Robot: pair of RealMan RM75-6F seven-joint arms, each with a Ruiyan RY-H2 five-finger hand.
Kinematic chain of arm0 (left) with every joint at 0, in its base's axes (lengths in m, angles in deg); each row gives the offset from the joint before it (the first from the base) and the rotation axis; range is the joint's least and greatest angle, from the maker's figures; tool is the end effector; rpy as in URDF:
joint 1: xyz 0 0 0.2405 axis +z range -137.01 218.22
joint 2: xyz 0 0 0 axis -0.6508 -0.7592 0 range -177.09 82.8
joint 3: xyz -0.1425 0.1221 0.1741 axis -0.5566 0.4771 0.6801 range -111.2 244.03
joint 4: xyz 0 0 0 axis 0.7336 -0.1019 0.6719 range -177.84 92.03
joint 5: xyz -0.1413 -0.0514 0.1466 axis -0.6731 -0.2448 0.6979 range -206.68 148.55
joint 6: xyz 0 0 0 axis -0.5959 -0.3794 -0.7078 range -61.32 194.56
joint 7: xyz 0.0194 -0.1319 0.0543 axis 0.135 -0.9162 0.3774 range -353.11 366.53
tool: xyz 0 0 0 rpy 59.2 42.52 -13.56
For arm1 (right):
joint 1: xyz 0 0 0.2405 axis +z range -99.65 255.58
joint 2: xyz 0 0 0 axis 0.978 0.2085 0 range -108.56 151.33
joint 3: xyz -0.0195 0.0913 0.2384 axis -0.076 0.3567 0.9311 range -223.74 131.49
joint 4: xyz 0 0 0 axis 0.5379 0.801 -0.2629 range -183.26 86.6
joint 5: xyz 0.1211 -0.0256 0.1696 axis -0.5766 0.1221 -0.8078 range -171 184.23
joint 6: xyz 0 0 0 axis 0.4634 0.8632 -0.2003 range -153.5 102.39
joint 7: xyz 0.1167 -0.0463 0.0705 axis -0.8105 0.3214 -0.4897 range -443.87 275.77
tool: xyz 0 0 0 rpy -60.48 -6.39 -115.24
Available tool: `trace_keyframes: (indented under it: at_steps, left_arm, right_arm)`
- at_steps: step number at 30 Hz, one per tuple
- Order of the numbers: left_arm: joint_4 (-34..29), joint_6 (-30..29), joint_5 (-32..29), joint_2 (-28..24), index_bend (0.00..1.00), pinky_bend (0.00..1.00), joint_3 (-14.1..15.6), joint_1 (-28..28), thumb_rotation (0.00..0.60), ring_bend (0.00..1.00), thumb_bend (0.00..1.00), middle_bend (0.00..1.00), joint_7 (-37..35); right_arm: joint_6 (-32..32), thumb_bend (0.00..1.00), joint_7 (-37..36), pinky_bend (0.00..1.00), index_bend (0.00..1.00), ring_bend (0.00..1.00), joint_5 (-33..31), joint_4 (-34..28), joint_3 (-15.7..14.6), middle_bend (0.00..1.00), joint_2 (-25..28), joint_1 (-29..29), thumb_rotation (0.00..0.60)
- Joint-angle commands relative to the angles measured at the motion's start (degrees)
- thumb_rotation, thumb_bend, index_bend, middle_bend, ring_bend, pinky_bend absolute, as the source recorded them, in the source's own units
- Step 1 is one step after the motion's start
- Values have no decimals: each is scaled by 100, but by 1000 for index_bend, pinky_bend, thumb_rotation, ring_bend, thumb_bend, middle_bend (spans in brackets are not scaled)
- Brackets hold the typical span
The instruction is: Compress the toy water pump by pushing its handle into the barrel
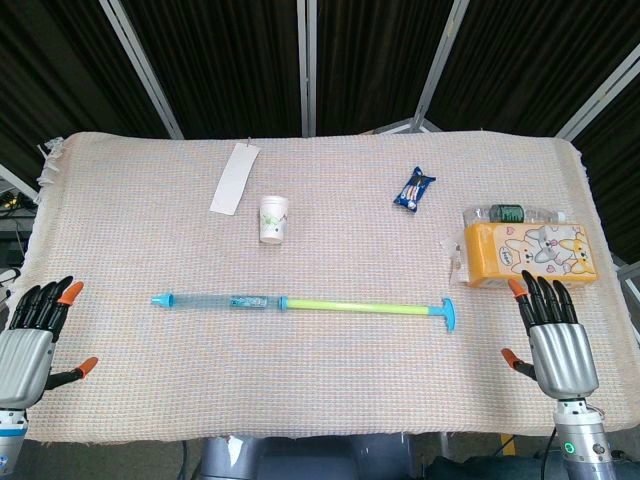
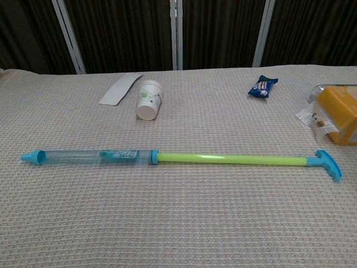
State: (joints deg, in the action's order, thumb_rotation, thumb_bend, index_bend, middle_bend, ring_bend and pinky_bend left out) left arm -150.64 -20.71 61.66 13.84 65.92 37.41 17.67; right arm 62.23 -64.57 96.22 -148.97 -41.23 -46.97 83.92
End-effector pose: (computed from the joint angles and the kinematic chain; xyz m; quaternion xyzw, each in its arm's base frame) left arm -0.2553 0.1601 0.1529 -0.6112 -0.3829 -0.4041 0.5626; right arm -0.2570 -0.1891 0.1357 0.6203 -0.3063 0.3956 0.6041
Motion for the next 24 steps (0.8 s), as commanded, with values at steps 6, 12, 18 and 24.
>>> trace_keyframes:
  at_steps: [6,12,18,24]
  left_arm:
    - [14,45,2,21,0,0,20,-13,600,0,0,0,39]
    - [22,100,-101,45,0,0,-33,-54,600,0,0,0,35]
    - [80,288,-296,105,0,0,-99,-155,600,0,0,0,76]
    - [145,480,-488,208,0,0,-125,-241,600,0,0,0,211]
  right_arm:
    - [-20,0,-86,0,0,0,-2,11,-8,0,10,4,600]
    - [-528,0,-266,283,0,550,-56,229,42,586,-111,320,600]
    - [-1784,0,-610,998,65,917,-275,548,209,966,-325,1120,600]
    - [-2755,0,-835,1000,267,998,-674,809,365,1000,-654,1732,600]
